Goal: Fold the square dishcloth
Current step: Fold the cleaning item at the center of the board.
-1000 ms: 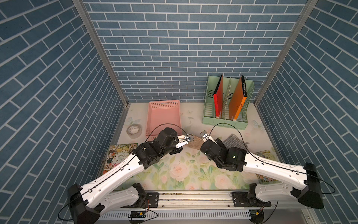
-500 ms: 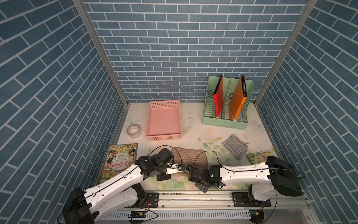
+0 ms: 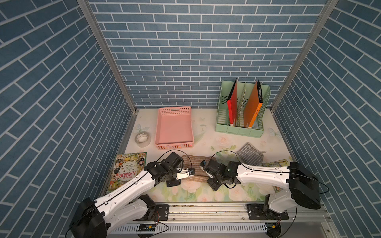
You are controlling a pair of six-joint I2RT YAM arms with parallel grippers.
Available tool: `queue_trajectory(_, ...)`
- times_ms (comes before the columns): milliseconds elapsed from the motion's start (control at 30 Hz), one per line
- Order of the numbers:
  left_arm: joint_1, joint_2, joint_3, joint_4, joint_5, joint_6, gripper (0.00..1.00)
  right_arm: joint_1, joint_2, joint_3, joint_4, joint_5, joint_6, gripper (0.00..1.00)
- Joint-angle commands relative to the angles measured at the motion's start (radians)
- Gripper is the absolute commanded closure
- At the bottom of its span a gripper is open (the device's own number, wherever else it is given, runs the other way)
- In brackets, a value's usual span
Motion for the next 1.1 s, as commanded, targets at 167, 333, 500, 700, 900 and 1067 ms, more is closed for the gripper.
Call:
queue_trajectory(167, 0.140, 0.213, 0.158, 0.027, 0.098, 0.105, 1.00, -0.105, 0.049, 0.071, -0.055, -0.010, -0.122, 0.96)
queue_trajectory(333, 0.196, 0.300, 0.194, 0.071, 0.106, 0.132, 1.00, -0.161, 0.091, 0.108, -0.052, 0.041, -0.121, 0.67)
queue_trajectory(500, 0.275, 0.422, 0.231, 0.124, 0.098, 0.137, 1.00, -0.235, 0.043, 0.019, 0.102, -0.045, -0.076, 0.41)
queue_trajectory(700, 0.285, 0.454, 0.231, 0.134, 0.120, 0.141, 1.00, -0.287, -0.097, -0.151, 0.336, -0.239, -0.011, 0.34)
queue_trajectory(900, 0.285, 0.422, 0.219, 0.130, 0.122, 0.149, 1.00, -0.334, -0.134, -0.268, 0.528, -0.301, 0.075, 0.35)
queue_trajectory(1067, 0.285, 0.399, 0.216, 0.111, 0.126, 0.151, 1.00, -0.374, -0.138, -0.346, 0.626, -0.291, 0.157, 0.34)
